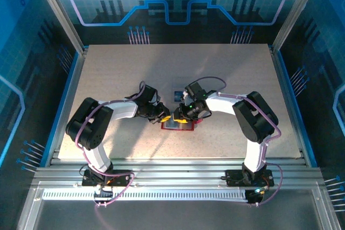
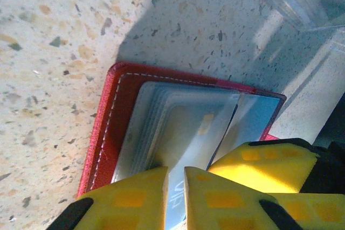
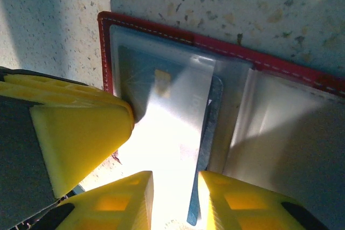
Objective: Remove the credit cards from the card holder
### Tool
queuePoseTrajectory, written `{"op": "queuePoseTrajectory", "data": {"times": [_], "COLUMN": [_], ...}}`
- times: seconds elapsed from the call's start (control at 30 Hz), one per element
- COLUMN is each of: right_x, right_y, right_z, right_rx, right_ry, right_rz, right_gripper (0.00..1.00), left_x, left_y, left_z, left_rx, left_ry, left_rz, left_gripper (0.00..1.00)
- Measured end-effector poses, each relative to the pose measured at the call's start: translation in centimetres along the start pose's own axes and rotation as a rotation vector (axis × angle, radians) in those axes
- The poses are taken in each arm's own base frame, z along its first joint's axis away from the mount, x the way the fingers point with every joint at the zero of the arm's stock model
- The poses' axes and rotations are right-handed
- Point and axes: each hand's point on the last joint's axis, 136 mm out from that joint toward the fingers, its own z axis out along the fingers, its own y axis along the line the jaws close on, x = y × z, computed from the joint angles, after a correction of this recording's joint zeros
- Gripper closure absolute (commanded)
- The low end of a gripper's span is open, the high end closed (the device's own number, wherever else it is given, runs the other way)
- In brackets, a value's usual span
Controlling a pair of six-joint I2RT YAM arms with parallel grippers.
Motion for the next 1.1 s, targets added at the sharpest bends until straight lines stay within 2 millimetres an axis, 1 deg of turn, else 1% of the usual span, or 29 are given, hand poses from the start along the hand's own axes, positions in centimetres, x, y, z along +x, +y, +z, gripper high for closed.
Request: {"op": "queuePoseTrajectory", "data": {"times": [0.2,0.47,0.8,1.1], "right_x": [0.0,0.6,0.4,0.3], "right_y": [-0.1,-1.0,-0.8,-0.3], "right_z": [-0.2,-0.4,-0.8,-1.5], "right_rx": [0.010,0.040,0.036,0.023], "right_ry": [-0.006,-0.001,-0.013,-0.029], "right_rz": [-0.006,0.003,-0.002,-0.013], "right_gripper": [0.69,0.70,0.69,0.70], "left_x": [0.0,0.1,0.3,-0.3], "left_y": [0.0,0.1,0.1,-1.5], "left_z": [-0.1,-0.2,-0.5,-1.1], "left_rx": [0.000,-0.002,-0.008,0.005], "left_ry": [-0.002,-0.008,-0.004,-0.012], "left_rz": [0.000,0.001,-0.004,0.006], "left_gripper": [0.83,0.83,0.84,0.84]}}
